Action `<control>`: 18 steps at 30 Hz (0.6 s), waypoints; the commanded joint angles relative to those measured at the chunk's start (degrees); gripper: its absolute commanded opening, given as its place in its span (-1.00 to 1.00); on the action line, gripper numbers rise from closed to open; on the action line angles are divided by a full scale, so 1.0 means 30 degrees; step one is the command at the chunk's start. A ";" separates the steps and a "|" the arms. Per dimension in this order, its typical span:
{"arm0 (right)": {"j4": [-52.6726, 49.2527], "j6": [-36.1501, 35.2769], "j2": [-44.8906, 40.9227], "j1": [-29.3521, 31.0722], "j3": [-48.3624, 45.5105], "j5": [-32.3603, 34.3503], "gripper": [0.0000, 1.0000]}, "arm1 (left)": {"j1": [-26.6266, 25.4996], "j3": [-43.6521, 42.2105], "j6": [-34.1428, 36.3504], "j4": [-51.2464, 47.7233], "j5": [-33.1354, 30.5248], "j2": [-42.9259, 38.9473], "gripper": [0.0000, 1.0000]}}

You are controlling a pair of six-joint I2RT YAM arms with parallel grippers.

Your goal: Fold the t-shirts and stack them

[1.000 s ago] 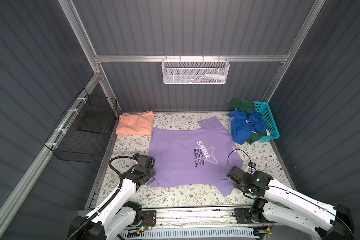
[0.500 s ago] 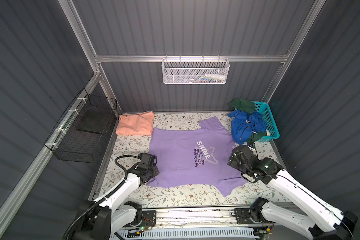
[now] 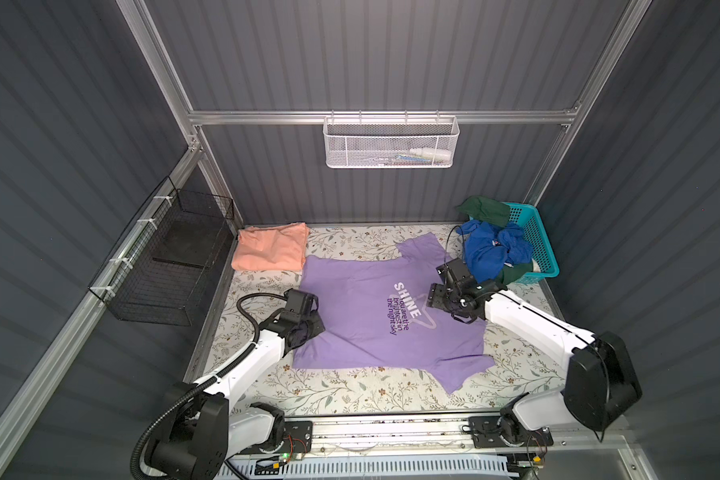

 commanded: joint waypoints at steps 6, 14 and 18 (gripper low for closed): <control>0.0516 -0.0809 0.3708 -0.0322 0.1930 -0.0391 0.55 | -0.0041 0.2236 0.1636 -0.2325 -0.1698 0.1238 -0.85; 0.0464 -0.1235 0.4434 -0.0454 0.2415 -0.0860 0.56 | -0.0043 0.0956 0.0662 -0.3842 -0.1095 -0.0062 -0.80; 0.0349 -0.1414 0.4300 -0.0570 0.2166 -0.0859 0.55 | -0.0098 0.0378 -0.0259 -0.4892 -0.0730 -0.1431 -0.83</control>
